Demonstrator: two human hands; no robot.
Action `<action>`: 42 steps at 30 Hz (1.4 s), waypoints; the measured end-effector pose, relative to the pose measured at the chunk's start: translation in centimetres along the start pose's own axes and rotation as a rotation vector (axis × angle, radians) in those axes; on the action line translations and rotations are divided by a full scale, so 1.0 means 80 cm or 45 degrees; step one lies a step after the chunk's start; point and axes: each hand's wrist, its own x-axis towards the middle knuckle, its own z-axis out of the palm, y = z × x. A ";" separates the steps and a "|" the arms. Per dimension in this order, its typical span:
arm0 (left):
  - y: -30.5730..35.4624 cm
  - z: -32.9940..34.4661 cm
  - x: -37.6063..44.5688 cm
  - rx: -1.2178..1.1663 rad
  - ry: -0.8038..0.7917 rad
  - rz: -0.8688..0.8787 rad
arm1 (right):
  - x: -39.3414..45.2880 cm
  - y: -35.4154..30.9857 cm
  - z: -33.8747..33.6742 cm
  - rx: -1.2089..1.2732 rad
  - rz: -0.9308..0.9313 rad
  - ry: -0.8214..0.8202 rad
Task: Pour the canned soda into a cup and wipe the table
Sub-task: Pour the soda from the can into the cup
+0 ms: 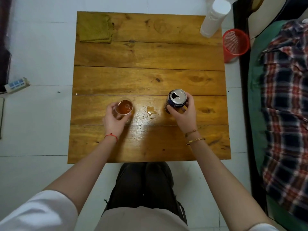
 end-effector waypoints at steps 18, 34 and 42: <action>-0.007 0.007 0.001 0.129 -0.099 -0.103 | -0.008 -0.011 -0.004 0.037 0.006 0.015; 0.155 -0.008 -0.117 -0.613 -0.609 -0.590 | -0.094 -0.152 -0.052 0.145 -0.081 -0.043; 0.197 -0.032 -0.158 -0.884 -0.694 -0.699 | -0.155 -0.200 -0.056 0.120 -0.141 -0.130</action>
